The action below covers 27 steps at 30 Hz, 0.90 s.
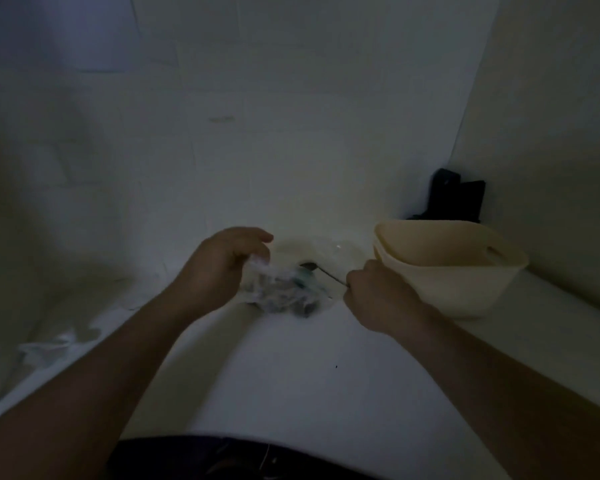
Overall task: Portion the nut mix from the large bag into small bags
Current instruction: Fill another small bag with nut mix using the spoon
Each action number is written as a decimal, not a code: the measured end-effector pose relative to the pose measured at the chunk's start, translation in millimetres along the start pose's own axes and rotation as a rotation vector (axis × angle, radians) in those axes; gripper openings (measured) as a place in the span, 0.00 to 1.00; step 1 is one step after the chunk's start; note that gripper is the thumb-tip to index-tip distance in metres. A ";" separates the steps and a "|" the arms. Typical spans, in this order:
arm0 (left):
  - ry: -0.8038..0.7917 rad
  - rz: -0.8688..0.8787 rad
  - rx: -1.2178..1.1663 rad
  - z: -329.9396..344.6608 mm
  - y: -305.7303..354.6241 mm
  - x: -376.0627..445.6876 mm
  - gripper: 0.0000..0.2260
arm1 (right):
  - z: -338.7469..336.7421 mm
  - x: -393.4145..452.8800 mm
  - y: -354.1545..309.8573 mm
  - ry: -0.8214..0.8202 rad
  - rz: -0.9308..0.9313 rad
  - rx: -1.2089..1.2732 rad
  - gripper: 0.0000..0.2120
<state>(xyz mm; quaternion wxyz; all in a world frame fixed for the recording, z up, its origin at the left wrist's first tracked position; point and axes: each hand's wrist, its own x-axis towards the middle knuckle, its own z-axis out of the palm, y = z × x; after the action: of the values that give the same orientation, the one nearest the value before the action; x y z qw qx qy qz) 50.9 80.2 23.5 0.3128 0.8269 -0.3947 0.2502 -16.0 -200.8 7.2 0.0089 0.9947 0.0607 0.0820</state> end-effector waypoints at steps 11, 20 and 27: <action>-0.023 -0.841 -0.065 -1.8 -10.2 -39.3 0.08 | -9.2 45.9 -25.6 -0.145 0.140 -0.056 0.10; -0.238 -0.974 -0.181 33.0 -11.2 -31.5 0.12 | 40.0 46.5 -24.9 -0.069 0.115 0.061 0.11; -0.207 -0.746 0.046 7.6 8.9 14.0 0.25 | 20.2 18.5 -13.9 0.019 0.089 0.050 0.09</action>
<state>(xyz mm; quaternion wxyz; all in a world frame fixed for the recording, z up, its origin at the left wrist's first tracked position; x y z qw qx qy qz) 52.9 63.4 30.3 0.3223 0.9413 -0.0907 0.0431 3.7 -184.8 -10.1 -0.0204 0.9956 0.0184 0.0901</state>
